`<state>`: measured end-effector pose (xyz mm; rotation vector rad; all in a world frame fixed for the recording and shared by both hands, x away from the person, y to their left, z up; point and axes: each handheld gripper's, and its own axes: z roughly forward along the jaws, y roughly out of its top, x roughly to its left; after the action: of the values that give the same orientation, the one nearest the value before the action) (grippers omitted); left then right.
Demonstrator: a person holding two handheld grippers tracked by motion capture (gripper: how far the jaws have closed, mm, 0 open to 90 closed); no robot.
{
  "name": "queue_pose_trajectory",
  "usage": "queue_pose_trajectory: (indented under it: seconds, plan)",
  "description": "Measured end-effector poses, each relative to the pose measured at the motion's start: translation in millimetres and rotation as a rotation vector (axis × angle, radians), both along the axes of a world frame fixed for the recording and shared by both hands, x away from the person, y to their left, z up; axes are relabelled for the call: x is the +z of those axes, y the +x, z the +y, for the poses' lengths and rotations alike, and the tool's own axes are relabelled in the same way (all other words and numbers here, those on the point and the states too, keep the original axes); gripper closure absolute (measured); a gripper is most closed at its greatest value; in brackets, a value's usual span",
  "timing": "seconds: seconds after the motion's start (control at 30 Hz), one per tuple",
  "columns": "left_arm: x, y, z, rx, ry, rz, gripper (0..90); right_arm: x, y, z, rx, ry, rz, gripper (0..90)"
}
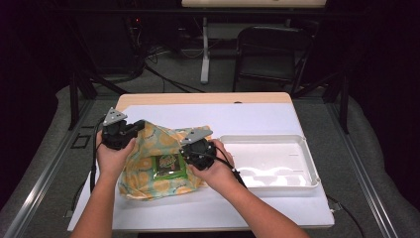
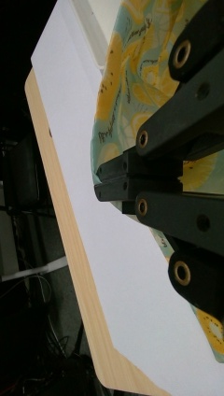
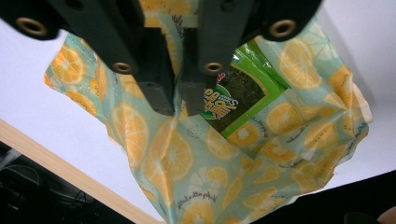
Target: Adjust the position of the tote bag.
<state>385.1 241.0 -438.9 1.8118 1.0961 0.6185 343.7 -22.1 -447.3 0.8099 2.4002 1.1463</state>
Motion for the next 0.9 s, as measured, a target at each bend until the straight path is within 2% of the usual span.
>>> queue_pose_trajectory:
  seconds: [0.03, 0.27, 0.47, 0.63, 0.77, 0.9]
  plan:
    - [0.3, -0.5, 0.0, -0.003, -0.001, -0.002, 90.0, 1.7, 3.1, -0.1, 0.006, -0.003, 0.015, 90.0]
    - [0.0, -1.5, -1.3, -0.005, 0.004, -0.006, 90.0, 8.4, 14.1, 1.2, 0.008, -0.014, 0.034, 90.0]
    - [1.4, -3.2, 3.2, 0.017, -0.019, -0.024, 90.0, 20.1, 27.2, -0.7, 0.005, -0.019, 0.050, 90.0]
    - [1.0, -3.7, 3.7, 0.025, -0.028, -0.031, 90.0, 24.5, 43.0, -5.9, -0.019, -0.002, 0.078, 90.0]
    - [3.3, -5.9, 3.1, 0.028, -0.034, -0.055, 90.0, 29.5, 55.0, -9.5, -0.048, 0.014, 0.088, 90.0]
    - [0.3, -3.4, 2.3, 0.020, -0.022, -0.030, 88.8, 32.3, 60.4, -9.9, -0.058, 0.016, 0.088, 90.0]
